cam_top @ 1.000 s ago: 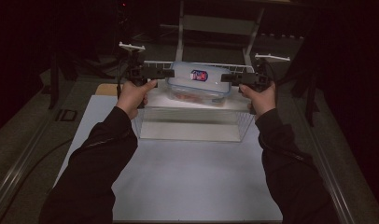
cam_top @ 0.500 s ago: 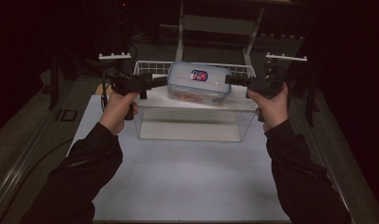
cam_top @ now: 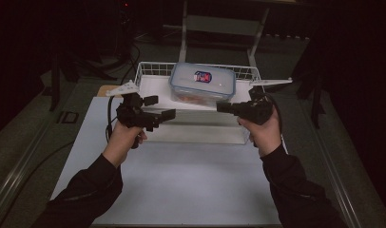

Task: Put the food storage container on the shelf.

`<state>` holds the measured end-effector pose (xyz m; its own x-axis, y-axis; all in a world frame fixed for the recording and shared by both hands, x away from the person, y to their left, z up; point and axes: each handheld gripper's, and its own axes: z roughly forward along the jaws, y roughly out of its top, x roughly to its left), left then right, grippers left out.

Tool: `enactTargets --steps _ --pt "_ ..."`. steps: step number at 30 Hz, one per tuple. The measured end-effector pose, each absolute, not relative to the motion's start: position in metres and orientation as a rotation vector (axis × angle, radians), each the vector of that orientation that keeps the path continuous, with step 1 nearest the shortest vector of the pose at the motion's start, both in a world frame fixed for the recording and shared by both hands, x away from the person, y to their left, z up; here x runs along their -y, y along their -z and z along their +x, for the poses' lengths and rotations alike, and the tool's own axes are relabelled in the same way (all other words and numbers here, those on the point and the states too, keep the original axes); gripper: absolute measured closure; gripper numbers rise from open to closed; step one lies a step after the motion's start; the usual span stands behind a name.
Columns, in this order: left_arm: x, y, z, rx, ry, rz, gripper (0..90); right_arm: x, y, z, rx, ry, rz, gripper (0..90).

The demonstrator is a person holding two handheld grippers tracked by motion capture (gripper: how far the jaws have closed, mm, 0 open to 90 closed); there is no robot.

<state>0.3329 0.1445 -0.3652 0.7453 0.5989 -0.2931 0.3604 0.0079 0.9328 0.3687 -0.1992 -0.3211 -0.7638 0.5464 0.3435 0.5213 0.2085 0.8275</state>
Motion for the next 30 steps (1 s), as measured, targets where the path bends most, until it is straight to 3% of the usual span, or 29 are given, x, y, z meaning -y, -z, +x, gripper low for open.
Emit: enactTargets --steps 17,30 --pt "-0.135 0.412 0.293 -0.786 -0.282 1.643 0.0 0.207 0.341 0.401 -2.323 -1.479 1.222 89.8" --pt "-0.133 0.416 0.288 -0.766 -0.284 1.651 0.0 0.214 0.341 0.42 -2.26 -1.424 1.277 89.0"
